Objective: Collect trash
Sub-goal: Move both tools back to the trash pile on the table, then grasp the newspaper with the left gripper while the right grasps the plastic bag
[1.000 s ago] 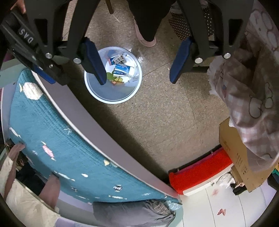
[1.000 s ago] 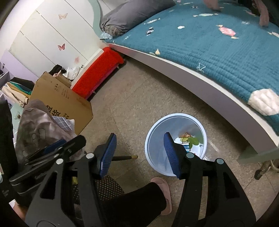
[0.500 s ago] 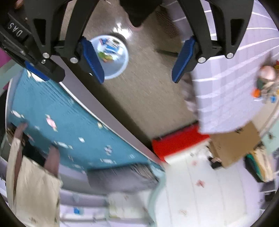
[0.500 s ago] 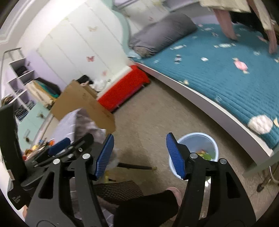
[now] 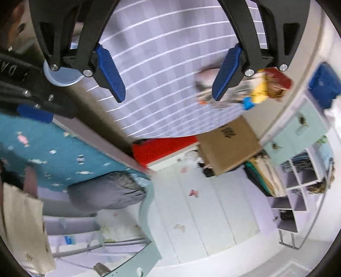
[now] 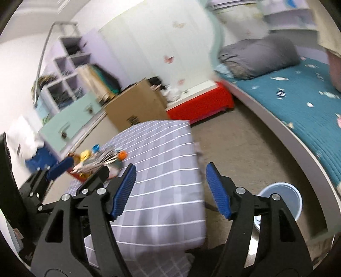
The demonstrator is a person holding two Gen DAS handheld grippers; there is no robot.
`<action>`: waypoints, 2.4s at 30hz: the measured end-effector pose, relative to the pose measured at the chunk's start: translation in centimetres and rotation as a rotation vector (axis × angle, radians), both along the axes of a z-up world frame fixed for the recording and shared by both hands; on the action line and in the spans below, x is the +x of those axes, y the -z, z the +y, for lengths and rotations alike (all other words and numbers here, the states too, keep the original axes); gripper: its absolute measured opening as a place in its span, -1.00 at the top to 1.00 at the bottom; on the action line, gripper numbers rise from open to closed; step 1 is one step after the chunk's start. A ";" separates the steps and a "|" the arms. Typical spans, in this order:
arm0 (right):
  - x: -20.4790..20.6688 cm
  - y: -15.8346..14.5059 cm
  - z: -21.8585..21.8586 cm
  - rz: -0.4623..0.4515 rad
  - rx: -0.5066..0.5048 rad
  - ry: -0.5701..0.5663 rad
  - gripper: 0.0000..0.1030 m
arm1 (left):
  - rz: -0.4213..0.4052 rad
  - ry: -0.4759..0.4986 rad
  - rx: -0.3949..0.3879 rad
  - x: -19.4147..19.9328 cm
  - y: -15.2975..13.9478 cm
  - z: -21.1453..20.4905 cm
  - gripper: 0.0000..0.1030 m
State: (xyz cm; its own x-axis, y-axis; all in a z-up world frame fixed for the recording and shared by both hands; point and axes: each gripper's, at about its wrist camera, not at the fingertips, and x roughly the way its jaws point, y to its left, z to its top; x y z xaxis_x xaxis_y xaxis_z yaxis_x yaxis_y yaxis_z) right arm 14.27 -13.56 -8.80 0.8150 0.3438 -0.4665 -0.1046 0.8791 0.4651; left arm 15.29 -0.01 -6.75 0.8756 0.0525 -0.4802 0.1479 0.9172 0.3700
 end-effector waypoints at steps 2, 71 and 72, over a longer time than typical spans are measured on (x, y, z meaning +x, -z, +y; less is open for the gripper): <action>0.8 -0.1 2.6 0.005 -0.008 -0.047 -0.34 | 0.013 -0.021 0.008 0.5 0.0 3.1 -0.59; 15.7 4.8 17.7 0.245 0.102 -0.250 -0.11 | 0.181 -0.089 -0.447 4.8 3.3 20.4 0.97; 15.8 4.9 17.8 0.248 0.117 -0.262 0.02 | 0.168 -0.094 -0.447 4.6 3.1 20.5 0.98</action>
